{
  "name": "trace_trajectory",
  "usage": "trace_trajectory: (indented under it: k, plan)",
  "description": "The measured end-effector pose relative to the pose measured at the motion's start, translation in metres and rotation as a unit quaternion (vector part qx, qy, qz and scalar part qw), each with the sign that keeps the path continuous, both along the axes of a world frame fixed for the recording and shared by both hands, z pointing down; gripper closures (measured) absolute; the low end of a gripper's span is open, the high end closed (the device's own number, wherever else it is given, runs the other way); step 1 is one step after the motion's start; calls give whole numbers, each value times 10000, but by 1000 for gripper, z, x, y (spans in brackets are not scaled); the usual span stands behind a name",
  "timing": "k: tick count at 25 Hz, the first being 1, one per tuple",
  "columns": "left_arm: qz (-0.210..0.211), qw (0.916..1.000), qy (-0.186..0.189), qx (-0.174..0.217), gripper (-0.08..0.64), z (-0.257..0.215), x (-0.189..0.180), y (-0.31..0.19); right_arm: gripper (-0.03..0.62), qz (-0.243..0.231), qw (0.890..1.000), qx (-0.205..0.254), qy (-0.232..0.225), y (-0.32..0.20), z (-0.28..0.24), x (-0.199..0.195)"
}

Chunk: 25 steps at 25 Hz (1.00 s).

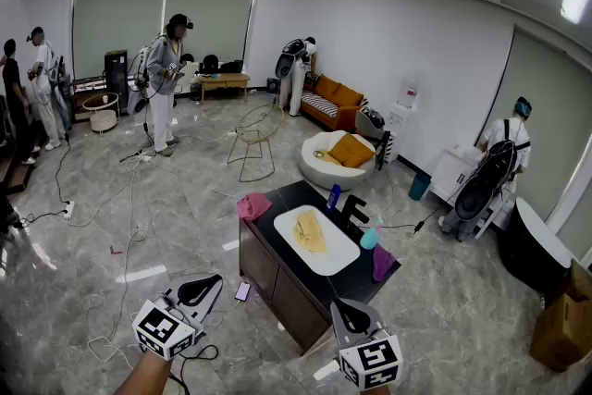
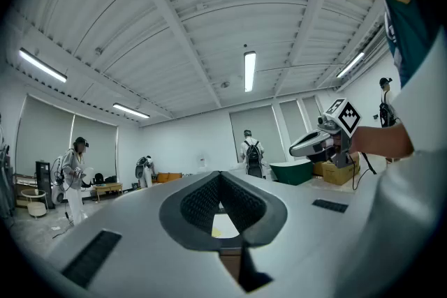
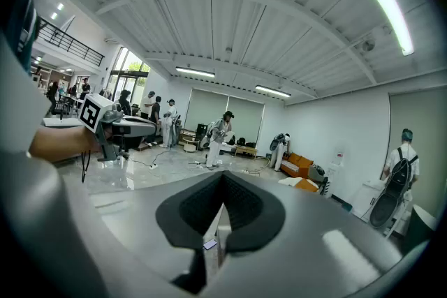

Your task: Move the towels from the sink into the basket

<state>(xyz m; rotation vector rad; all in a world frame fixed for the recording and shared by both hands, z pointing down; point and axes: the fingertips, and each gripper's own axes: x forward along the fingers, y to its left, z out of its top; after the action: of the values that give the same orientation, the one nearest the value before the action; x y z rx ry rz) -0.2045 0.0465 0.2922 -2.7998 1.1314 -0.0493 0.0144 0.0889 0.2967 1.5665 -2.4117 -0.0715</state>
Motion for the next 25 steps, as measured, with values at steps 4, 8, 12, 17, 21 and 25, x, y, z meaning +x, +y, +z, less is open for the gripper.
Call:
trace_trajectory:
  k: [4,8,12,17,21,25]
  plan:
    - [17,10000,-23,3,555,-2,-4,-4,586,11,10000,-38,-9,-4,1,-6]
    - [37,10000,-4,-9,555,2,-9,-8,586,22,10000,-58,-8,-8,5,-12]
    - [62,10000,10,-33,555,4,-19,-13,586,35,10000,-69,-15,-14,6,-22]
    - [121,9999,11,-69,555,7,-39,-22,586,49,10000,-68,-53,-23,8,-44]
    - [205,9998,15,-74,555,10,-58,-32,583,111,9998,-57,-129,-33,8,-63]
    - [261,9996,61,-43,555,10,-80,-46,583,196,9997,-3,-148,-46,9,-83]
